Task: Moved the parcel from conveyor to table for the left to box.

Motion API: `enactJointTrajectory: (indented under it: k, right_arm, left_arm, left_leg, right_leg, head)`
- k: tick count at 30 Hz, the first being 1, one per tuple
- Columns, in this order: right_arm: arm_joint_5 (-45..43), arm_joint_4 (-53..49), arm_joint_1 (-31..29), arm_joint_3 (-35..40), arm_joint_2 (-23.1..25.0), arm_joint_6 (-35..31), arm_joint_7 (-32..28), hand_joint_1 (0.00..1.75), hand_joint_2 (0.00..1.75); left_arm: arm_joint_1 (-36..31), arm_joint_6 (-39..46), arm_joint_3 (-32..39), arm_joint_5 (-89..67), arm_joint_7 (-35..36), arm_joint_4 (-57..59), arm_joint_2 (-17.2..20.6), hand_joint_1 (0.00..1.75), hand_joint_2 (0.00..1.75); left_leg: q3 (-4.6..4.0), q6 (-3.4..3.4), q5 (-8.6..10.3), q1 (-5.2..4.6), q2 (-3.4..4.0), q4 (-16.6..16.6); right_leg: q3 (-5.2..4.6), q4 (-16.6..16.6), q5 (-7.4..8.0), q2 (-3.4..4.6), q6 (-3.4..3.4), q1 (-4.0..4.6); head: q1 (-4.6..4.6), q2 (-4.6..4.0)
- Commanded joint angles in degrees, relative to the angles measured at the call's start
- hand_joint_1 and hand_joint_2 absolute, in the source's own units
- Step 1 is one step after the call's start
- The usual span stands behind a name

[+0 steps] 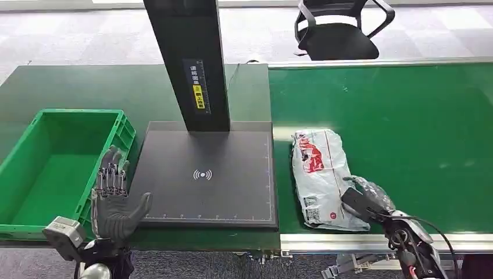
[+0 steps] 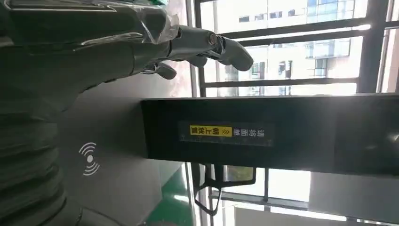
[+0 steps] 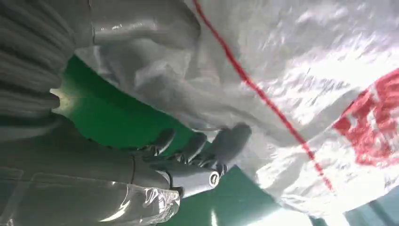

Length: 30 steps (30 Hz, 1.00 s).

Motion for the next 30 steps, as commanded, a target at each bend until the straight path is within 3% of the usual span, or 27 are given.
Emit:
enactJointTrajectory:
  k: [1,4,11,15,19,24,30]
  right_arm:
    - [0.1,7.6,-3.3,6.3,2.5,-0.3,-1.0,1.75,1.75]
    - [-0.8,9.2,-4.4,7.1,2.6,1.4,-1.0,1.75,1.75]
    - [-3.1,4.8,1.1,9.5,-0.3,6.5,3.0,1.75,1.75]
    - [-2.7,6.0,-0.2,10.8,-0.6,8.1,5.4,1.75,1.75]
    - [-6.3,3.4,-1.7,5.7,1.8,-4.2,2.1,1.75,1.75]
    - [-10.8,-2.4,-2.0,0.5,3.8,-9.3,2.0,1.75,1.75]
    - [-31.9,-17.9,-0.4,-16.1,9.7,-20.5,-4.2,1.75,1.75]
  left_arm:
    - [-1.8,-0.2,0.1,0.3,-0.1,4.8,0.5,0.00,1.75]
    - [-1.2,-0.2,0.6,0.4,-0.2,4.3,0.1,0.00,1.75]
    - [-1.0,-0.8,0.8,0.0,-0.3,4.8,0.1,0.00,1.75]
    - [-1.9,-0.7,0.9,0.0,0.1,4.8,0.2,0.00,1.75]
    - [2.0,0.0,2.1,0.0,0.3,1.0,-0.8,0.00,1.75]
    - [4.3,0.2,2.3,-0.2,-0.1,-1.2,-1.4,0.00,1.75]
    - [4.0,2.4,1.3,0.4,-0.9,-0.1,-1.2,0.00,1.75]
  left_leg:
    - [0.01,0.09,0.04,0.02,0.07,-0.1]
    - [0.01,0.10,0.06,0.03,0.14,-0.1]
    - [0.03,0.11,0.05,0.03,-0.12,-0.1]
    - [0.03,0.09,0.04,0.02,-0.06,0.0]
    - [0.03,0.13,0.11,0.02,-0.04,-0.1]
    - [0.03,0.08,0.01,0.00,0.21,0.0]
    - [-0.04,0.08,0.03,-0.04,0.12,0.0]
  right_leg:
    - [-0.03,-0.1,0.09,0.06,-0.18,0.06]
    - [-0.05,-0.1,0.11,0.10,-0.20,0.07]
    - [0.06,-0.1,0.04,-0.14,-0.19,0.07]
    - [0.02,-0.1,0.04,-0.08,-0.15,0.05]
    - [0.01,-0.1,0.12,-0.09,-0.22,0.07]
    - [-0.02,0.0,0.07,0.15,-0.16,0.03]
    - [-0.11,0.0,0.07,0.10,-0.17,-0.01]
  head:
    - [-0.02,0.00]
    - [-0.02,0.00]
    - [0.00,0.00]
    - [-0.02,0.00]
    - [0.00,0.00]
    - [-0.02,0.00]
    - [-0.04,0.00]
